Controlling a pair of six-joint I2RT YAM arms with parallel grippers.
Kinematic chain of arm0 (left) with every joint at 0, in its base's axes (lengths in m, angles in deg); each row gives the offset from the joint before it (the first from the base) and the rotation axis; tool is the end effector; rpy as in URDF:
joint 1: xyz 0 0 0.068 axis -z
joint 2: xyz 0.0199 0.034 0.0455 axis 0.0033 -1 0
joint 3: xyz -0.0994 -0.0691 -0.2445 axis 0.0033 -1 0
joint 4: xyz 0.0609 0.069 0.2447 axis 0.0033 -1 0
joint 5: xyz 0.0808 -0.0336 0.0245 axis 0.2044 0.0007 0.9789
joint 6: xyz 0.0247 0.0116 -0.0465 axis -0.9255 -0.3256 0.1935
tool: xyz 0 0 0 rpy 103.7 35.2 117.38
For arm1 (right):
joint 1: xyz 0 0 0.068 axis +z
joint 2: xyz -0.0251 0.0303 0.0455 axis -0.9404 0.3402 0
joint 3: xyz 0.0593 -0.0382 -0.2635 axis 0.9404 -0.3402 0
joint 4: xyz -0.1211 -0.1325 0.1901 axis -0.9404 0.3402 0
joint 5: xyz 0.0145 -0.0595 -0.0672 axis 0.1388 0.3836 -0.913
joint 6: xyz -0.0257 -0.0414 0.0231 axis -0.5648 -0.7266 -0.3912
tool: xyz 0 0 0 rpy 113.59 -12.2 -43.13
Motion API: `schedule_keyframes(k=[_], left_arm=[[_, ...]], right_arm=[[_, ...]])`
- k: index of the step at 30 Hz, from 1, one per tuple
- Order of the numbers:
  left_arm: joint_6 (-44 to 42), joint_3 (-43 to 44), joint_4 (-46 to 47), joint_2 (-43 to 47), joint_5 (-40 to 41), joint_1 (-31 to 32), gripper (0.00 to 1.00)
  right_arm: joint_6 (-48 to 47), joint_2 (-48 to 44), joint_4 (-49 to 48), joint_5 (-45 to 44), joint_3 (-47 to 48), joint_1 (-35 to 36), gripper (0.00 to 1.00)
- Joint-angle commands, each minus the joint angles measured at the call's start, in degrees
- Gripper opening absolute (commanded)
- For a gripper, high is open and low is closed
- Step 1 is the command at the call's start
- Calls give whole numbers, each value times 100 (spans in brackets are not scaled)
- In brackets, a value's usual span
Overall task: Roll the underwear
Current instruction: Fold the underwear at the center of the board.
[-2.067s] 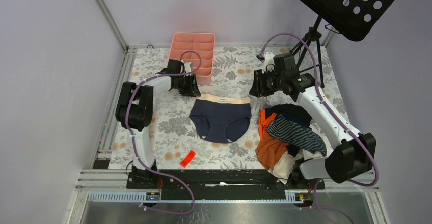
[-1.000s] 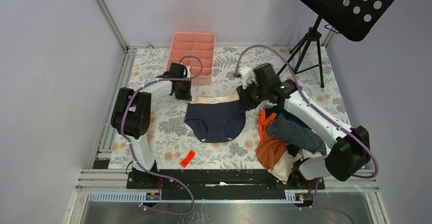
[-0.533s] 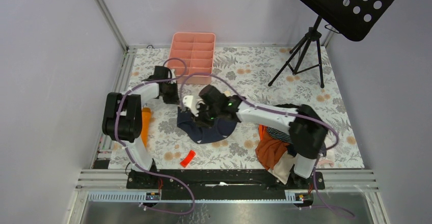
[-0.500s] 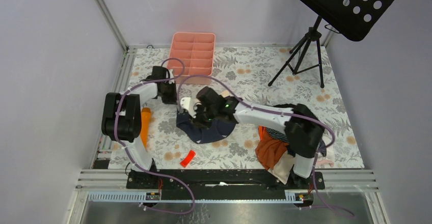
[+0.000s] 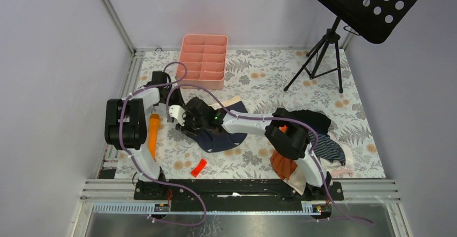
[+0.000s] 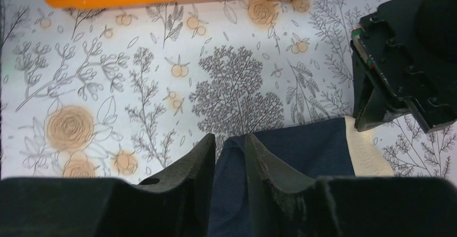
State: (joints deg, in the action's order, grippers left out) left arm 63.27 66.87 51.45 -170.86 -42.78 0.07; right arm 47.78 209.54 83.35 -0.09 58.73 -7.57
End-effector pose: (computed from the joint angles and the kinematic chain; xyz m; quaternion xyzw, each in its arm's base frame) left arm 0.3484 -0.0136 0.1562 -0.0640 0.9527 -0.2257 0.1930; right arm 0.2191 0.4435 0.1957 -0.6281 0.5882 0.2883 0.4201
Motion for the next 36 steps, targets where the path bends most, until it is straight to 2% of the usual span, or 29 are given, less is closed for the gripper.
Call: schedule_keyframes(k=[1,19,26,30,36], left_arm=[[-19,106,77,166,-160,-153,0],[8,-19,103,229,-267,-186,0],[23,-9,104,213,-302,-197,0],[41,6,104,204,-312,-199,0],[48,59,52,195,-289,-215,0]], right_arm=[[163,270,-362,-261,319,65,35],[118,884,-108,-604,596,65,49],[135,1038,73,-657,759,65,49],[198,1074,190,-733,811,63,43],[356,1170,621,-1006,1056,56,17]])
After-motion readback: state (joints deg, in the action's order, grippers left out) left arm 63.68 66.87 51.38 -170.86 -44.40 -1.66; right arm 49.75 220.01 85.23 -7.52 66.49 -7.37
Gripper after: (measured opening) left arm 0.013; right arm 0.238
